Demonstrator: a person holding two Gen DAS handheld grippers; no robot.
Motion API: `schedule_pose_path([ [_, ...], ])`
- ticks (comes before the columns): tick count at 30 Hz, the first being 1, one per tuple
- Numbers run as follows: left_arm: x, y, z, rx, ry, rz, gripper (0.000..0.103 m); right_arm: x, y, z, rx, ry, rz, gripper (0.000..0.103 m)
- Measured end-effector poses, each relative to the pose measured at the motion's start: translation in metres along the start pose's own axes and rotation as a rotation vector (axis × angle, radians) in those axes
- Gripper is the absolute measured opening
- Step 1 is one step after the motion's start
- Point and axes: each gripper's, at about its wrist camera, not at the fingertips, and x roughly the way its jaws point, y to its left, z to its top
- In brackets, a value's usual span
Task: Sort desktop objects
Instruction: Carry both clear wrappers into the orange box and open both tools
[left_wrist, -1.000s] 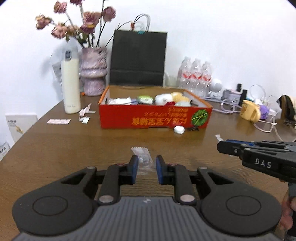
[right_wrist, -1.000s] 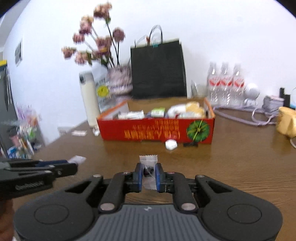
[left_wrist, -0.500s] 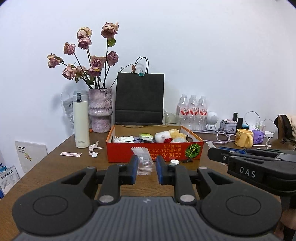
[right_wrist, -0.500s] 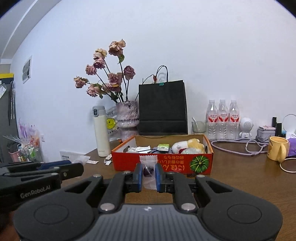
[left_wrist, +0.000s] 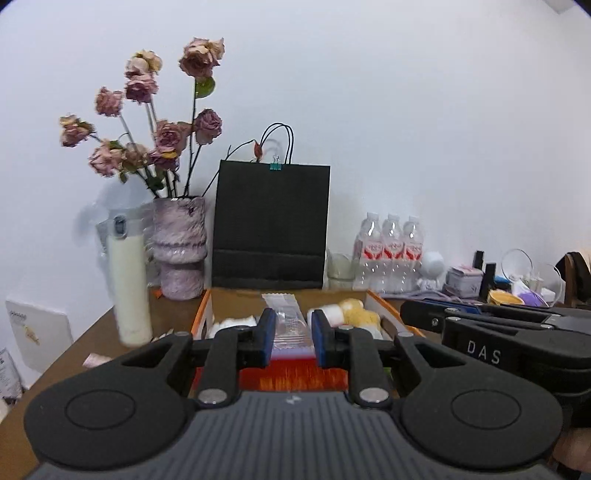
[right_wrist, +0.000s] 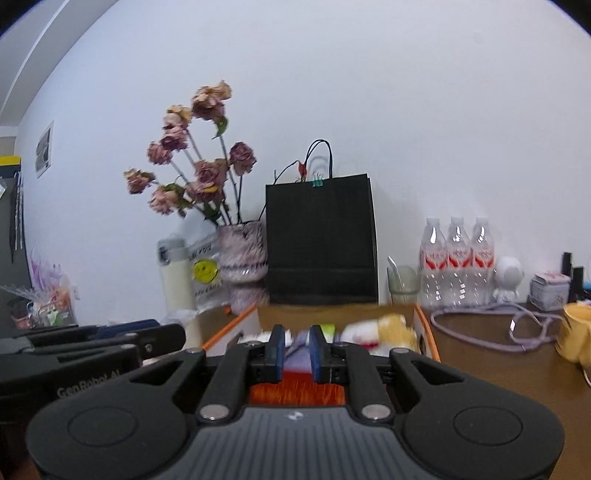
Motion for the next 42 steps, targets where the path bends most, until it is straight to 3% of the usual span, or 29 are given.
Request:
schedule_pose_path([
  [4, 0.045, 0.017, 0.017, -0.014, 0.048, 0.03, 0.022, 0.048, -0.026, 0.021, 0.032, 0.04, 0.002, 0.012],
  [6, 0.055, 0.029, 0.016, -0.045, 0.07, 0.01, 0.022, 0.064, -0.036, 0.023, 0.019, 0.141, 0.034, 0.018],
  [7, 0.057, 0.035, 0.012, -0.055, 0.085, 0.01, 0.022, 0.073, -0.04, 0.018, 0.004, 0.234, 0.054, 0.019],
  [11, 0.052, 0.052, -0.022, -0.079, 0.171, 0.008, 0.022, 0.072, -0.043, -0.038, 0.015, 0.453, 0.085, 0.025],
  [14, 0.049, 0.056, -0.048, -0.123, 0.241, 0.007, 0.022, 0.072, -0.032, -0.081, 0.025, 0.537, 0.039, 0.027],
  [17, 0.047, 0.057, -0.056, -0.132, 0.271, 0.008, 0.022, 0.074, -0.021, -0.094, -0.005, 0.519, -0.014, 0.027],
  [19, 0.044, 0.056, -0.058, -0.113, 0.267, 0.016, 0.022, 0.075, -0.014, -0.095, -0.037, 0.512, -0.026, 0.017],
  [20, 0.042, 0.056, -0.058, -0.107, 0.264, 0.022, 0.022, 0.076, -0.012, -0.096, -0.043, 0.51, -0.02, 0.006],
  [23, 0.042, 0.055, -0.055, -0.112, 0.264, 0.026, 0.022, 0.073, -0.002, -0.1, -0.11, 0.48, -0.031, 0.005],
  [25, 0.042, 0.053, -0.051, -0.108, 0.254, 0.02, 0.022, 0.073, -0.003, -0.095, -0.083, 0.462, -0.02, 0.005],
  [30, 0.064, 0.052, -0.014, -0.083, 0.191, -0.058, 0.022, 0.08, -0.011, -0.033, -0.048, 0.317, 0.016, 0.006],
  [33, 0.11, 0.055, 0.009, -0.098, 0.241, -0.121, 0.022, 0.11, -0.024, 0.009, -0.013, 0.265, 0.051, 0.006],
  [35, 0.144, 0.059, 0.019, -0.116, 0.287, -0.132, 0.022, 0.146, -0.038, 0.028, 0.031, 0.296, 0.069, 0.006],
  [37, 0.185, 0.064, 0.025, -0.138, 0.365, -0.173, 0.022, 0.188, -0.052, 0.037, 0.09, 0.382, 0.098, 0.006],
  [42, 0.262, 0.071, 0.024, -0.17, 0.521, -0.183, 0.022, 0.268, -0.076, 0.032, 0.193, 0.562, 0.092, 0.006],
])
